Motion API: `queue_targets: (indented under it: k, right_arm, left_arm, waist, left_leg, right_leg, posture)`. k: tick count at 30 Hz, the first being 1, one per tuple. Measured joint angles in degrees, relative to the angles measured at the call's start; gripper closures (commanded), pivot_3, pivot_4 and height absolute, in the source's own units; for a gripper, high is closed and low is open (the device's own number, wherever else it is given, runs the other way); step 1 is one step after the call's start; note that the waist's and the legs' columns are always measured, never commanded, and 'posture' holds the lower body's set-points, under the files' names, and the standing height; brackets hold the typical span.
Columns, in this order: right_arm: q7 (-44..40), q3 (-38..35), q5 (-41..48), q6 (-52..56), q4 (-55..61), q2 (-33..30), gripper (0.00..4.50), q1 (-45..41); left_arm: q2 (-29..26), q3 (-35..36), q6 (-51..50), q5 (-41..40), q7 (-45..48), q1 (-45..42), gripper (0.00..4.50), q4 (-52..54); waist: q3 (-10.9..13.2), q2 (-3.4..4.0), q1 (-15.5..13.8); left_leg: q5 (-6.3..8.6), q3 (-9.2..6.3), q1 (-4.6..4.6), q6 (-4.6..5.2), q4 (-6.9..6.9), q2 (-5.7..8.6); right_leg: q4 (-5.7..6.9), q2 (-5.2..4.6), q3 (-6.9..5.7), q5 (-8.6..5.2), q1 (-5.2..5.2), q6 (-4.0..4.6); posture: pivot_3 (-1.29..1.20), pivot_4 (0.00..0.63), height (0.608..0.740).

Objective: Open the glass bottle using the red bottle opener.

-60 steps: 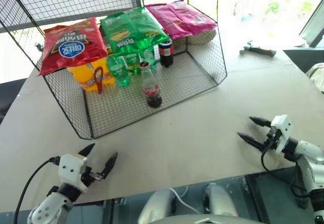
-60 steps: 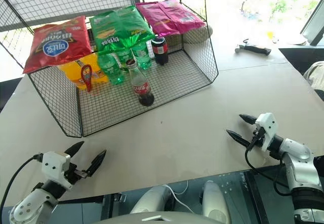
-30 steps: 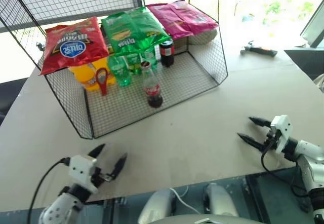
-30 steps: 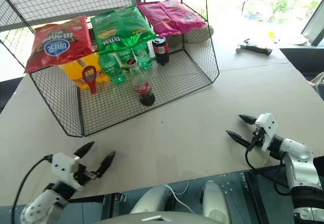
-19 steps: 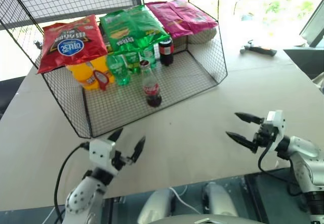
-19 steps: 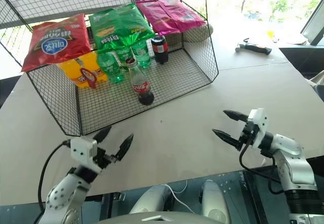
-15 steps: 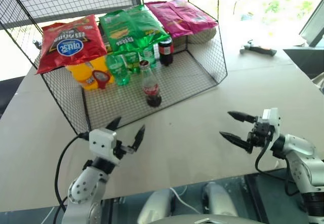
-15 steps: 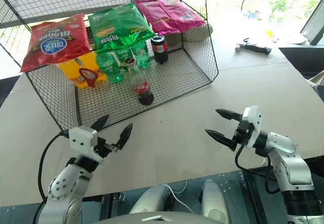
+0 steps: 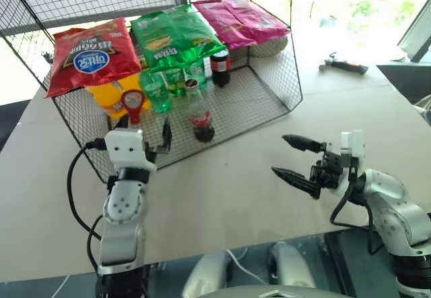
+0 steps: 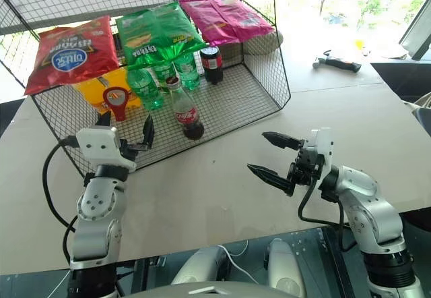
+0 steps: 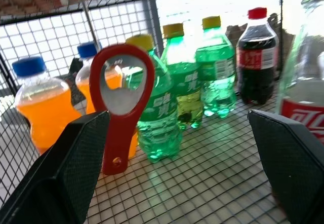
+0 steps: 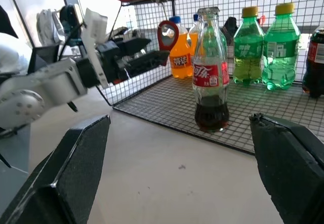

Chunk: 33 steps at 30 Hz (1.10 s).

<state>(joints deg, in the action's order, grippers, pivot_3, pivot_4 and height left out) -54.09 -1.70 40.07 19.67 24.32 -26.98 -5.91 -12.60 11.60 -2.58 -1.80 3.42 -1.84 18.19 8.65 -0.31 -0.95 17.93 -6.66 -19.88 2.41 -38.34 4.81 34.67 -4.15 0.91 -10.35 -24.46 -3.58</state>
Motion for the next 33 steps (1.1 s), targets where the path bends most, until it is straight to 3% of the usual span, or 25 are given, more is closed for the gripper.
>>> queue_targets:
  k: [11, 23, 28, 33]
  right_arm:
    - [3.2, 0.3, 5.5, 3.9, 4.9, 0.5, 0.06, -2.0]
    - [3.3, 0.7, 5.2, 3.8, 4.8, 0.5, 0.06, -3.0]
    - [3.3, 0.7, 4.6, 3.3, 4.4, 0.5, 0.00, -3.0]
    - [3.2, 0.7, 3.9, 2.4, 4.2, 0.5, 0.00, -2.9]
  left_arm:
    - [-1.3, 2.7, 0.2, 1.2, -3.0, -5.3, 0.00, -3.5]
    - [-1.5, 4.1, 0.5, 0.9, -5.3, -11.5, 0.00, -12.6]
    - [-1.3, 4.1, 0.5, -0.7, -4.3, -11.5, 1.52, -13.0]
    - [-1.0, 3.8, 0.6, -0.7, -3.8, -11.1, 3.91, -13.0]
  waist:
    - [0.0, -0.07, 0.0]
    - [0.1, -0.12, 0.1]
    - [0.1, -0.14, 0.1]
    - [0.1, -0.14, 0.1]
  left_leg:
    - [-0.01, 0.00, -0.10, -0.04, 0.00, 0.02]
    - [-0.02, 0.02, -0.11, -0.06, -0.02, 0.03]
    - [-0.02, 0.02, -0.10, -0.06, -0.03, 0.03]
    - [-0.02, 0.02, -0.10, -0.06, -0.03, 0.03]
  right_leg:
    - [0.13, -0.01, 0.01, 0.01, -0.16, 0.01]
    - [0.15, 0.00, 0.04, 0.01, -0.22, 0.01]
    - [0.18, 0.00, 0.04, 0.01, -0.22, 0.01]
    - [0.19, 0.00, 0.04, 0.01, -0.22, 0.01]
  posture:
    - [0.00, 0.150, 0.740]
    - [0.00, 0.150, 0.740]
    - [0.00, 0.150, 0.740]
    - [0.00, 0.150, 0.740]
